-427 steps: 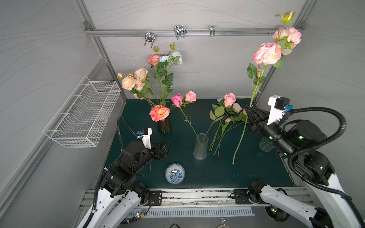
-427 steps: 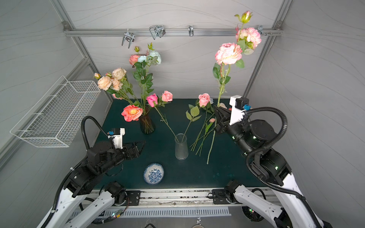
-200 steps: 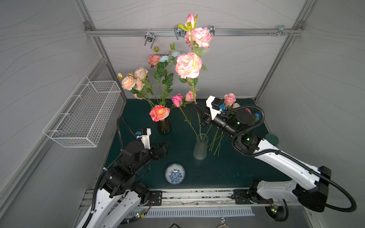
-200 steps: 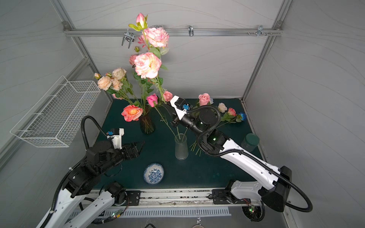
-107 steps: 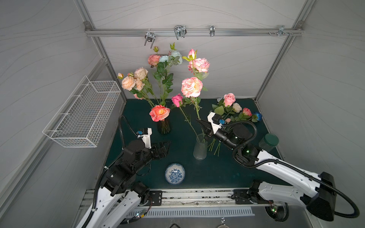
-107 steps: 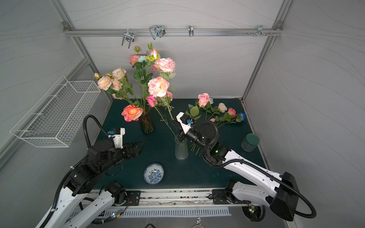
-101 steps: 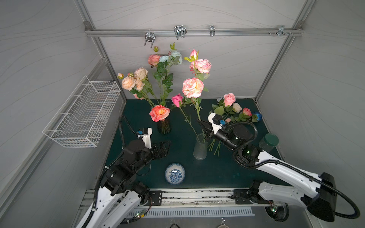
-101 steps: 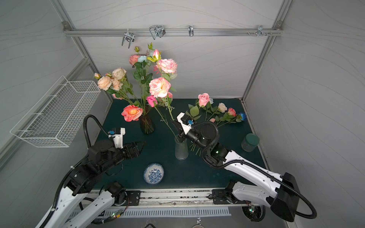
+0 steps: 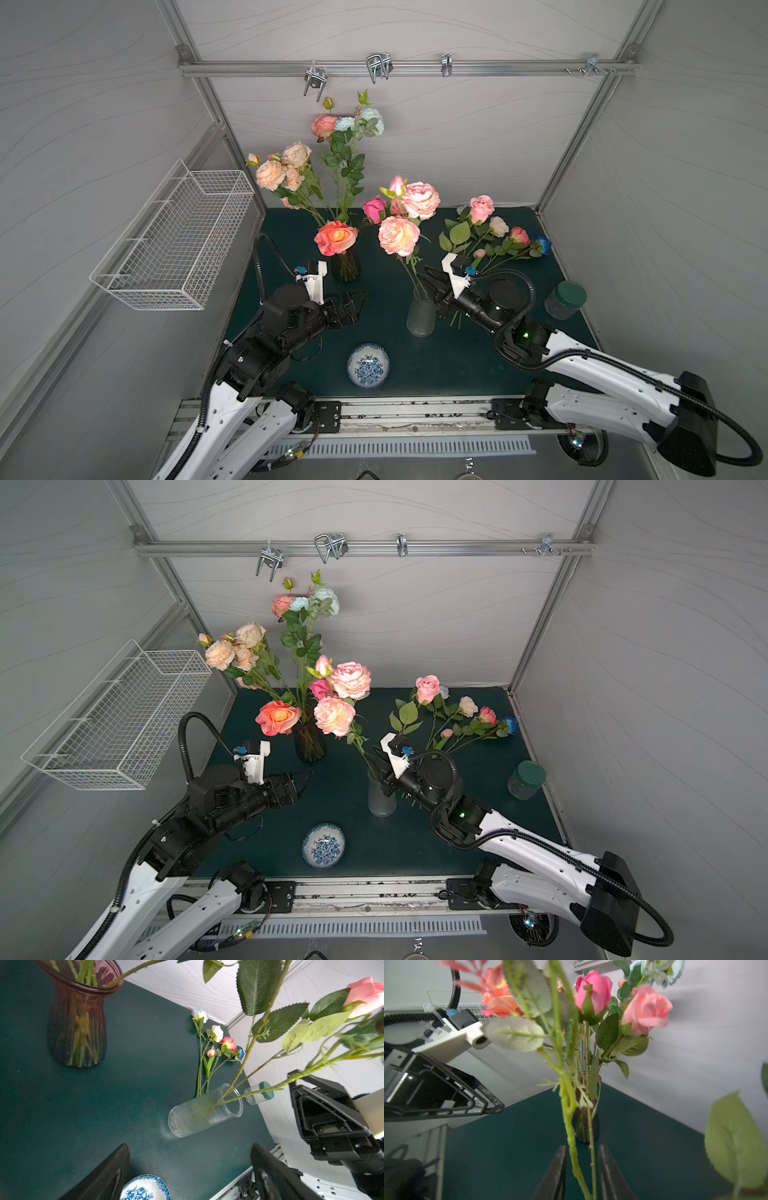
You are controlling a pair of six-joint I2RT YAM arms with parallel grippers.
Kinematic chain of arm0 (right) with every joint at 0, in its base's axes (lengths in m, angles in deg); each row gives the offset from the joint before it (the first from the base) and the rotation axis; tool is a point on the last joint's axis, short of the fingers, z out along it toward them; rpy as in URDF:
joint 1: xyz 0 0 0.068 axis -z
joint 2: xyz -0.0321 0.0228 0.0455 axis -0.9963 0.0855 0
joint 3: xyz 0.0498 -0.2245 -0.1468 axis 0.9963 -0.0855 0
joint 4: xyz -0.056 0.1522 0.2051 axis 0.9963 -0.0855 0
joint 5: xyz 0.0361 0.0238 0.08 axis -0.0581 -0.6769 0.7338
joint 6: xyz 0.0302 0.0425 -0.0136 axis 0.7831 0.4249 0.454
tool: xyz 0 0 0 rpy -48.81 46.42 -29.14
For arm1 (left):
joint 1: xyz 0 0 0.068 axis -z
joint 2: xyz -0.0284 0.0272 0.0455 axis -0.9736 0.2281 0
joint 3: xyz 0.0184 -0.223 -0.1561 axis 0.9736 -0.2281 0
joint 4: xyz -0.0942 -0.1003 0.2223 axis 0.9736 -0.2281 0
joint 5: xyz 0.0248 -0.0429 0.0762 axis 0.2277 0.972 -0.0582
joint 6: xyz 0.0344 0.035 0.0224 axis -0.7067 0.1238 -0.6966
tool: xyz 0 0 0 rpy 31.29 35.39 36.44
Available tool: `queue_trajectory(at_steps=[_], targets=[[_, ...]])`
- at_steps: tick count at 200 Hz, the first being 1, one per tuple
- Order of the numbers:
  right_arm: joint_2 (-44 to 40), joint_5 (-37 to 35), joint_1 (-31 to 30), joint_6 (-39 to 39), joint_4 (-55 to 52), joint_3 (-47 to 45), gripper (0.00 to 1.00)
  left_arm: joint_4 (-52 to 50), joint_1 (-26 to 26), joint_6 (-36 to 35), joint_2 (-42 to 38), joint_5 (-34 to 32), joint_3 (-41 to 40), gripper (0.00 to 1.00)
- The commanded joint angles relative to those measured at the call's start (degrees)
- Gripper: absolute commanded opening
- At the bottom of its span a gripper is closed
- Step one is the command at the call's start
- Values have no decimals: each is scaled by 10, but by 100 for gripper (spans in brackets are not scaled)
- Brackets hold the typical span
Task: Arrange flowers in a vase
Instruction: Place the flower in the vase, then pick up the flower from the top-right of the table.
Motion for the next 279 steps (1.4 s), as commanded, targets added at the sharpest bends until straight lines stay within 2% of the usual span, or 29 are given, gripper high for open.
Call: queue_trajectory(at_steps=[1, 46, 91, 124, 166, 184, 200, 208, 219, 242, 255, 266, 279], targets=[[-36, -14, -4, 17, -10, -10, 44, 45, 0, 5, 9, 35, 26, 93], [-76, -10, -5, 40, -54, -8, 57, 51, 1, 7, 30, 55, 35, 91], [-153, -25, -5, 79, -135, -13, 60, 48, 1, 6, 37, 59, 40, 89], [-243, -58, -5, 103, -220, -32, 61, 43, 1, 0, 29, 44, 29, 90], [-353, -145, -5, 138, -331, -74, 60, 41, 1, -1, 7, 23, -4, 91], [-361, -224, -3, 178, -378, -79, 59, 38, 1, -4, 6, 21, -6, 91], [-333, -279, 11, 220, -413, -67, 59, 31, 1, -10, 3, 18, -5, 91], [-303, -285, 33, 239, -430, -53, 59, 27, 1, -14, 1, 14, -6, 91], [-254, -251, 94, 268, -446, -33, 59, 24, 1, -16, -5, 8, -9, 91], [-146, -57, 295, 347, -416, -19, 58, 20, 1, -18, -16, -2, -21, 92], [-72, 39, 409, 396, -364, -27, 53, 16, 1, -17, -23, -9, -28, 92], [9, 93, 473, 426, -325, -22, 48, 12, 1, -14, -29, -15, -33, 92], [106, 109, 506, 441, -306, 9, 42, 8, 1, -8, -35, -19, -38, 92]])
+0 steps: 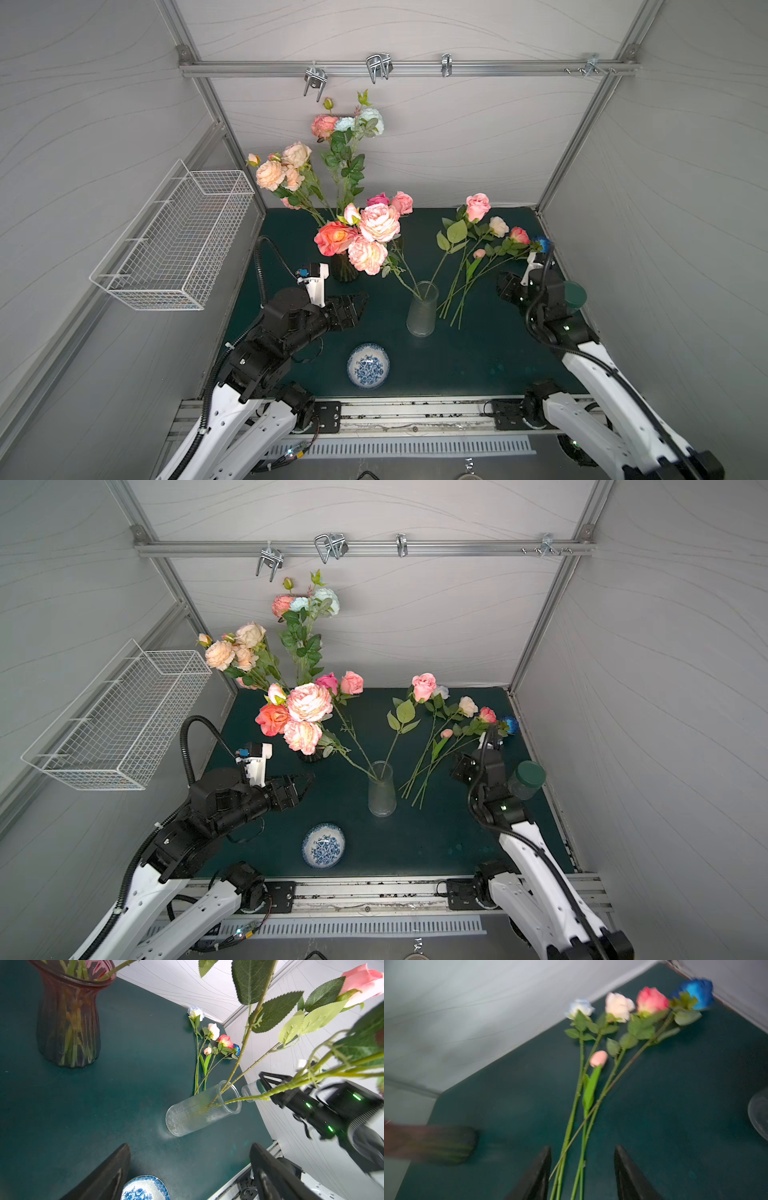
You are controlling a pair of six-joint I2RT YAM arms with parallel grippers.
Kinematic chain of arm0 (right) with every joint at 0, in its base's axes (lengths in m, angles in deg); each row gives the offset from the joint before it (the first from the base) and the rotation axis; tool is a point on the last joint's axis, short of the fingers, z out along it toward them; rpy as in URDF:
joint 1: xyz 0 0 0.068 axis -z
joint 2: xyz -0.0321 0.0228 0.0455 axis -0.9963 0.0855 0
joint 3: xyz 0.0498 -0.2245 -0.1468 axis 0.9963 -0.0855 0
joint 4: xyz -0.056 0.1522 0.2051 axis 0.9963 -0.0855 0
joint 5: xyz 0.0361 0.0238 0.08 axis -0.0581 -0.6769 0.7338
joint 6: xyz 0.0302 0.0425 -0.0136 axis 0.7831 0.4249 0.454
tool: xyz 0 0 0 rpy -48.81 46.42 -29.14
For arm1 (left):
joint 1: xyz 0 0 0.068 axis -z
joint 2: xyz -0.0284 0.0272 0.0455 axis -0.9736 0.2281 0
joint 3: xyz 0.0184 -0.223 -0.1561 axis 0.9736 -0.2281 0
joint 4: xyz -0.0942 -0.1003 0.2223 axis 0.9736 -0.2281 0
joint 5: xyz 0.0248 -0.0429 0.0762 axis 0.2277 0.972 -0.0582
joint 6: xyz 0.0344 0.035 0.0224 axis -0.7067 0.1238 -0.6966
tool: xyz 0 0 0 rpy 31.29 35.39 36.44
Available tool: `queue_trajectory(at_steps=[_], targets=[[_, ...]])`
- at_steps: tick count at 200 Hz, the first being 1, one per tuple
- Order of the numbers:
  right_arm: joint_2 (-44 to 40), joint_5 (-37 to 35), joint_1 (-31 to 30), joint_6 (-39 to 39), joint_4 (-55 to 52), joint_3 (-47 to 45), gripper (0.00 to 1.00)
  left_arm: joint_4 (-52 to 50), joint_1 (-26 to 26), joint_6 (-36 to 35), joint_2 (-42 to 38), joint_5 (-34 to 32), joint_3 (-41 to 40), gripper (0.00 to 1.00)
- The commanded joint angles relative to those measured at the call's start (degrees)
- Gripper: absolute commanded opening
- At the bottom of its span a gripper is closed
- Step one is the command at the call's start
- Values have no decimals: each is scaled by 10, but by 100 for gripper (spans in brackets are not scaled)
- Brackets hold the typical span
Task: Arrange flowers in a vase
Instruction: Pick up the flower from the top-right of the table.
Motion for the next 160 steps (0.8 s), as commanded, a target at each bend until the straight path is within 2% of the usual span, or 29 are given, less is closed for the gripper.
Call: queue_trajectory(at_steps=[1, 29, 54, 106, 160], targets=[[139, 125, 64, 89, 53, 35, 42, -2, 1, 0, -13, -21, -9, 92], [319, 96, 75, 74, 55, 119, 43, -5, 1, 6, -24, -14, -17, 92], [410, 86, 88, 75, 54, 180, 46, -11, 1, 5, -31, -12, -17, 92], [485, 83, 104, 91, 68, 238, 40, -20, 1, 0, -43, -14, -18, 92], [522, 79, 119, 109, 84, 238, 34, -17, 1, -1, -36, -12, -16, 92]])
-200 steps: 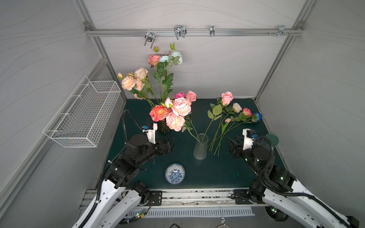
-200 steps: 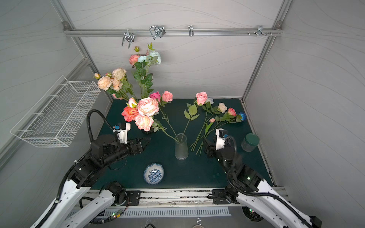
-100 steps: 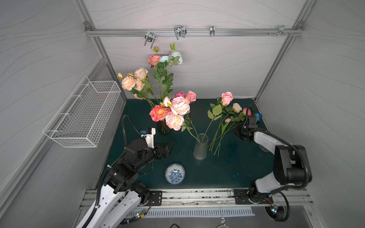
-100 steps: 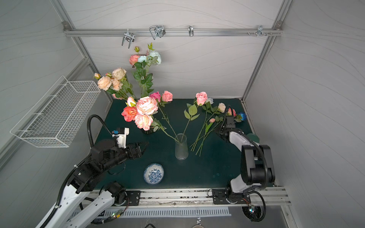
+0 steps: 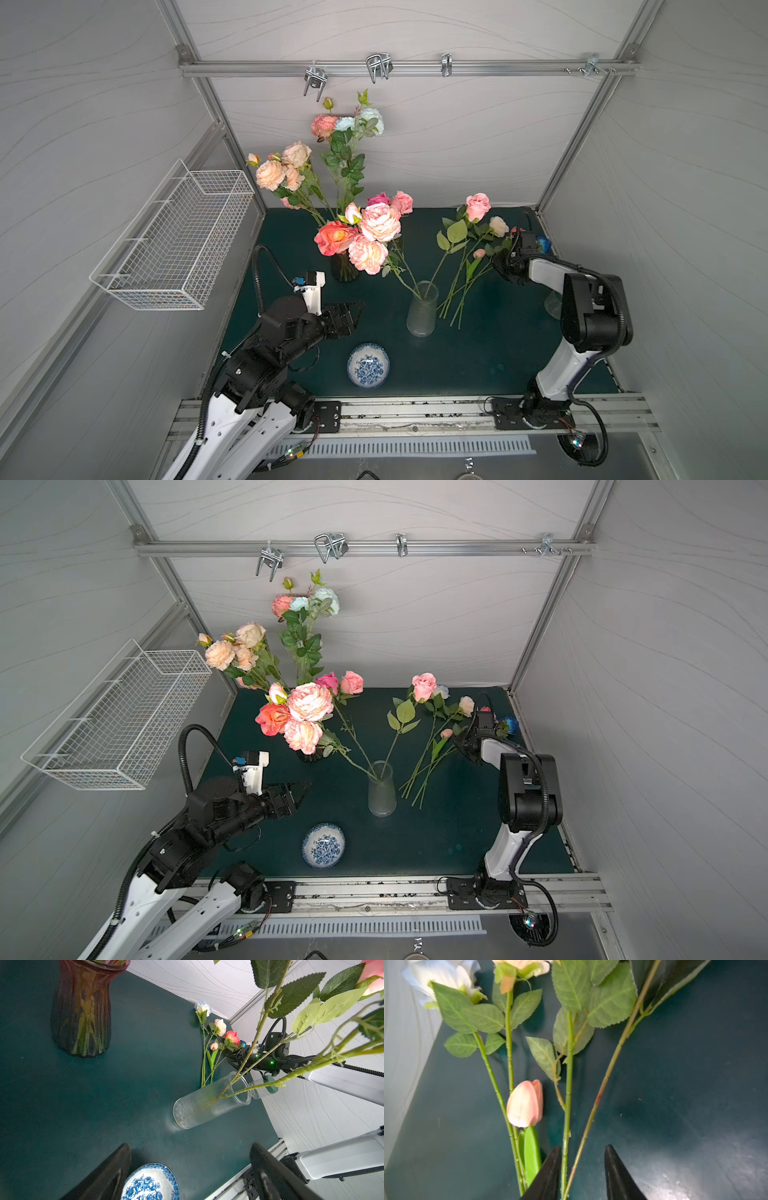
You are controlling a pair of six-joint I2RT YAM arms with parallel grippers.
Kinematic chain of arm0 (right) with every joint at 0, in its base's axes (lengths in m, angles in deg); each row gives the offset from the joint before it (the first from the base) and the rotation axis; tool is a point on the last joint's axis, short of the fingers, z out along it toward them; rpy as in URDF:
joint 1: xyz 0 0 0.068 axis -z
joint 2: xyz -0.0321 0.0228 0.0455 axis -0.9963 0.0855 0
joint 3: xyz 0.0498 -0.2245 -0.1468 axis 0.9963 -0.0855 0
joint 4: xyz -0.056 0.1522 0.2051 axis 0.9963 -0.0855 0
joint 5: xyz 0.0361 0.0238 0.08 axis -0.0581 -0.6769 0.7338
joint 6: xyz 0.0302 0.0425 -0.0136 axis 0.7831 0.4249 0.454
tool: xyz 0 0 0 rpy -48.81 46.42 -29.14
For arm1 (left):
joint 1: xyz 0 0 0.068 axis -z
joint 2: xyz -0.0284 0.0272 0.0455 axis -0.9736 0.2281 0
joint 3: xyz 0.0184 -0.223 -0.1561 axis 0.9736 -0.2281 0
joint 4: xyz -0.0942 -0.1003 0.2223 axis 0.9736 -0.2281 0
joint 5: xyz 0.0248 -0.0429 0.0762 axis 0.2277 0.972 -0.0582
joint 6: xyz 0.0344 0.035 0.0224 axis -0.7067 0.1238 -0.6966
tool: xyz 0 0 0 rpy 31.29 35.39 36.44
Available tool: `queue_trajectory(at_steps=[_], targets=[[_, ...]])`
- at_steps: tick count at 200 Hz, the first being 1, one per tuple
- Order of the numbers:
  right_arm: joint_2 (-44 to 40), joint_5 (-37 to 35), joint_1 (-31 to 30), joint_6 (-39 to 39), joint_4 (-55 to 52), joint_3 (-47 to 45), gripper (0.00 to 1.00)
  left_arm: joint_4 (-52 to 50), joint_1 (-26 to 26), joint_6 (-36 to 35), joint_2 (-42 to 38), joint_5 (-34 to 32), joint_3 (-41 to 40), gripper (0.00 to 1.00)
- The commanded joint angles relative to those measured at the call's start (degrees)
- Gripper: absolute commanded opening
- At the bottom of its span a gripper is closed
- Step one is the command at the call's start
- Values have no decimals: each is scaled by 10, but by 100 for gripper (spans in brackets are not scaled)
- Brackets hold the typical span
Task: Arrange flowers in a vase
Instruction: Pick up the flower from the top-right of the table.
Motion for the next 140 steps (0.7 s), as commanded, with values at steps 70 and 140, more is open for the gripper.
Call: queue_trajectory(at_steps=[70, 140], targets=[[70, 15, 23, 24, 52, 14, 33, 14, 1, -4, 12, -2, 5, 92], [83, 27, 27, 28, 59, 17, 10, 12, 1, -3, 15, 1, 7, 92]])
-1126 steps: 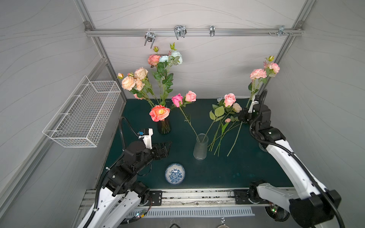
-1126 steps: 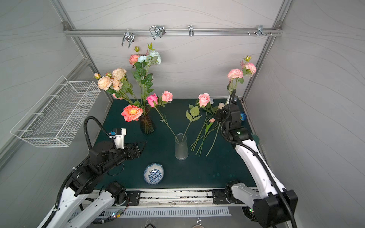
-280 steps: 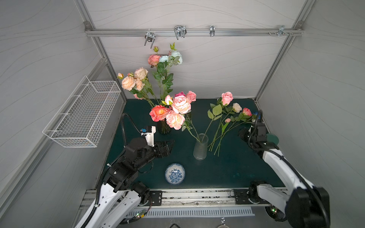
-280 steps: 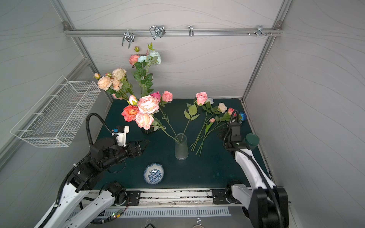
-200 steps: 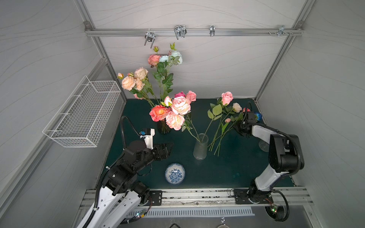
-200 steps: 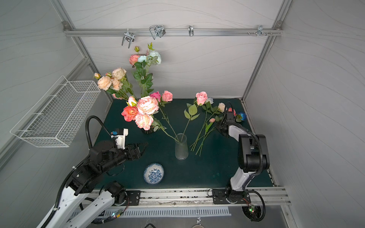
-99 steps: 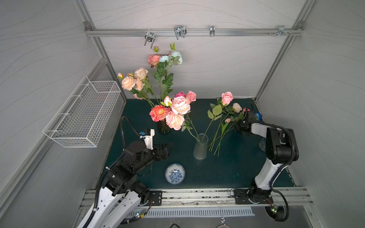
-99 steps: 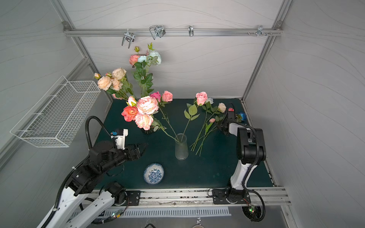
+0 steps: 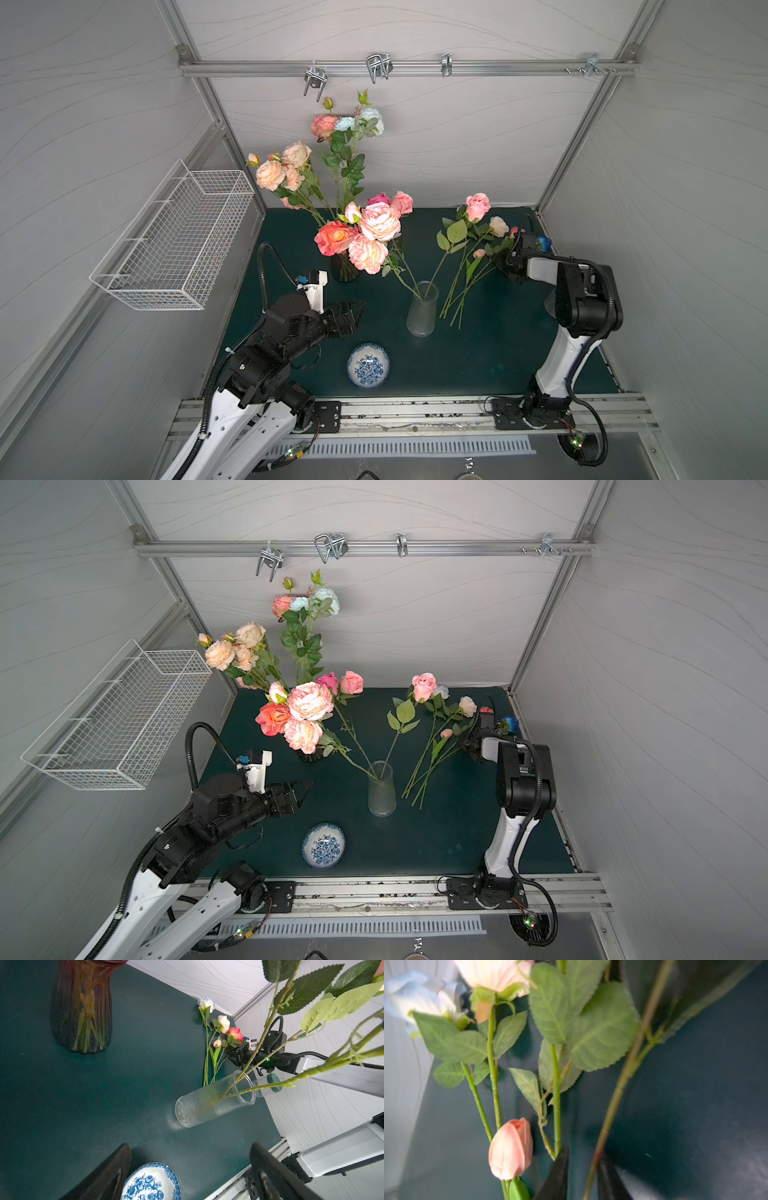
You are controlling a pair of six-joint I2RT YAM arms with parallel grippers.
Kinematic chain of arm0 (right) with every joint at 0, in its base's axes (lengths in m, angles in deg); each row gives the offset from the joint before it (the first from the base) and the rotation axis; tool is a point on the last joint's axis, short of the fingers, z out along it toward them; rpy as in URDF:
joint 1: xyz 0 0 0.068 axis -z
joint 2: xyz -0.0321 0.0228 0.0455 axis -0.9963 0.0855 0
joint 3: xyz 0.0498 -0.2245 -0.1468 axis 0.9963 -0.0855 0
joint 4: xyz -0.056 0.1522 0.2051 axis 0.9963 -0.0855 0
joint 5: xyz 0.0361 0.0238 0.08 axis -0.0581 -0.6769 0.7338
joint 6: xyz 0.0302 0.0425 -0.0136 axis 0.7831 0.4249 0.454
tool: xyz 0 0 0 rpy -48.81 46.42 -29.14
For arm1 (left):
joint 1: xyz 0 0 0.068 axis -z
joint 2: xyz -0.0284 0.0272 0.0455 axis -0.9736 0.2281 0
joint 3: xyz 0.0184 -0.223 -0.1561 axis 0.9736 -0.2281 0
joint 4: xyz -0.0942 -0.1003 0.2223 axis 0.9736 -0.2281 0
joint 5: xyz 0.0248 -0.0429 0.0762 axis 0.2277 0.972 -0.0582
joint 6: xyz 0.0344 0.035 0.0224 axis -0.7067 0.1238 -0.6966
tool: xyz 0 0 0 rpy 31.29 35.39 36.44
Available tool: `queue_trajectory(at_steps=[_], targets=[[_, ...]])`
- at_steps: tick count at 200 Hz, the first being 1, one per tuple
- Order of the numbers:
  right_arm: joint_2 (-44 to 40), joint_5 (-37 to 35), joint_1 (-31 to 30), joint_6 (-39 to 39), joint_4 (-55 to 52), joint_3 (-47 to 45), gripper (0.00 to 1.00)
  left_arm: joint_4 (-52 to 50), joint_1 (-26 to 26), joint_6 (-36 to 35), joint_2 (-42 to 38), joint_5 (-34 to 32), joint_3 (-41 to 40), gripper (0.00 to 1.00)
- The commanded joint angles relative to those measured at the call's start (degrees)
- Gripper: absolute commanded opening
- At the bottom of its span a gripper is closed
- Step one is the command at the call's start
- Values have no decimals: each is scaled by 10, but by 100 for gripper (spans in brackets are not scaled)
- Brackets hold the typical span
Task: Arrange flowers in a vase
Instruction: Pick up the flower from the top-right of the table.
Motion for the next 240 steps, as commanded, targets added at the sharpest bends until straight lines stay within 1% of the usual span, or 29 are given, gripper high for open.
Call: queue_trajectory(at_steps=[1, 12, 35, 60, 93, 113, 126, 134, 147, 167, 180, 194, 209, 223, 240], targets=[[10, 4, 5, 13, -9, -6, 9, 12, 1, -4, -1, 1, 7, 92], [-3, 3, 6, 11, 0, -21, 0, 9, 1, -5, -3, 1, 11, 92], [-56, 4, 5, -6, 19, -59, 0, 0, 1, -10, -6, 2, 20, 92], [-153, 12, 2, -31, 50, -122, 0, -15, 1, -13, -12, 1, 29, 92], [-324, -14, -19, -75, 24, -198, 0, -34, 1, -15, -23, 12, 44, 91], [-444, -28, -37, -79, -7, -233, 0, -47, 1, -22, -30, 23, 58, 91], [-525, -23, -49, -72, -37, -244, 0, -54, 0, -31, -39, 33, 67, 91], [-578, -20, -60, -72, -52, -250, 0, -56, 0, -37, -47, 39, 72, 91], [-662, -31, -93, -84, -97, -246, 0, -55, 1, -45, -61, 54, 81, 91], [-773, -83, -178, -122, -162, -224, 0, -48, 1, -58, -81, 92, 94, 90], [-832, -93, -218, -139, -184, -210, 0, -39, 1, -60, -89, 122, 105, 90], [-882, -50, -244, -158, -170, -198, 0, -25, 0, -59, -92, 161, 115, 90], [-908, 49, -253, -177, -138, -187, 0, 0, 1, -54, -85, 212, 128, 90], [-898, 125, -253, -186, -151, -154, 0, 31, 1, -35, -72, 248, 139, 89], [-864, 217, -253, -199, -168, -114, 0, 80, 1, -10, -50, 292, 151, 83]])
